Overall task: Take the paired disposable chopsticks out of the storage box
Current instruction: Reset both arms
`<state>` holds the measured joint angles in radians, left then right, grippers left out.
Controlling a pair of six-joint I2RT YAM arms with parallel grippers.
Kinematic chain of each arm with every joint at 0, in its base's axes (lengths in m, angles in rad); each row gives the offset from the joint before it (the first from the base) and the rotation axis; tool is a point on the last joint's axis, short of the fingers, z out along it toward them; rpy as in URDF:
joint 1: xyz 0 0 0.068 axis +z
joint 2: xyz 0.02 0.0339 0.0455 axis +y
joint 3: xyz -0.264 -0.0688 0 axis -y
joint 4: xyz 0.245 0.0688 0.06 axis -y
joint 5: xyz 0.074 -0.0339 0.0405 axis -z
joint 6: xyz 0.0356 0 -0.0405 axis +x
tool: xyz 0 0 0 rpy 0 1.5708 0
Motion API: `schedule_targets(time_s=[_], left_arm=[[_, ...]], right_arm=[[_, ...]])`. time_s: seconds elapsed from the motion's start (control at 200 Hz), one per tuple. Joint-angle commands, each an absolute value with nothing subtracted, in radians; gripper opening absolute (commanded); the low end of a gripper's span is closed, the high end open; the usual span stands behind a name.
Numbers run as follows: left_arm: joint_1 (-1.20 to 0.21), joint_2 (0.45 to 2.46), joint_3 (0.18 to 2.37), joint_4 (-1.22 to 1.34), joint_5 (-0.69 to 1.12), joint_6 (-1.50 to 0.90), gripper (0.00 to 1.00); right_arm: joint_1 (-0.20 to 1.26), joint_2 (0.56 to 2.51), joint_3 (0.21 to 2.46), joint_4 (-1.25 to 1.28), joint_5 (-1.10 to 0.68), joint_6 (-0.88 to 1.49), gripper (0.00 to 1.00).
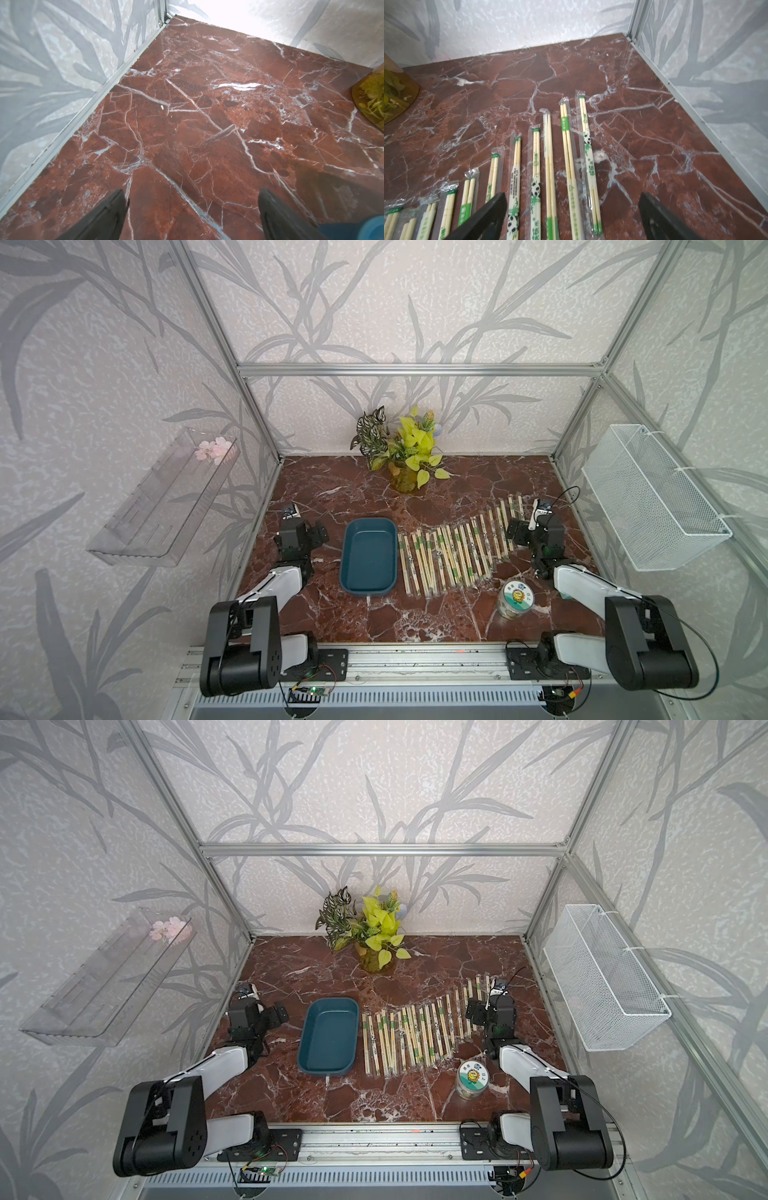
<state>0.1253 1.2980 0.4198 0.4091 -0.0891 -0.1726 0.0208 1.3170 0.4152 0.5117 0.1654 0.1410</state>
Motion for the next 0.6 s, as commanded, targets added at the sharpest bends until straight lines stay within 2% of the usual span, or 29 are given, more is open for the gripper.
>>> schedule_targets(time_s=[0.0, 0.085, 0.245, 0.335, 0.445, 0.595], left_arm=[[0.12, 1.339, 0.414, 0.598, -0.098, -0.12, 1.0], [0.121, 1.364, 0.438, 0.587, -0.062, -0.119, 1.0], [0.113, 1.465, 0.383, 0.811, 0.012, -0.106, 1.0], [0.055, 1.521, 0.413, 0.799, -0.023, -0.045, 1.0], [0.058, 1.524, 0.417, 0.792, -0.013, -0.046, 1.0], [0.057, 1.526, 0.416, 0.799, -0.012, -0.046, 1.0]], right_arm=[[0.026, 1.397, 0.355, 0.825, 0.117, 0.053, 0.99], [0.031, 1.476, 0.284, 1.039, 0.113, 0.039, 0.99], [0.056, 1.629, 0.211, 1.338, 0.14, 0.01, 0.99], [0.058, 1.56, 0.253, 1.151, 0.125, 0.016, 0.99], [0.089, 1.58, 0.356, 1.002, 0.125, -0.027, 0.99], [0.092, 1.584, 0.353, 1.014, 0.135, -0.03, 0.99]])
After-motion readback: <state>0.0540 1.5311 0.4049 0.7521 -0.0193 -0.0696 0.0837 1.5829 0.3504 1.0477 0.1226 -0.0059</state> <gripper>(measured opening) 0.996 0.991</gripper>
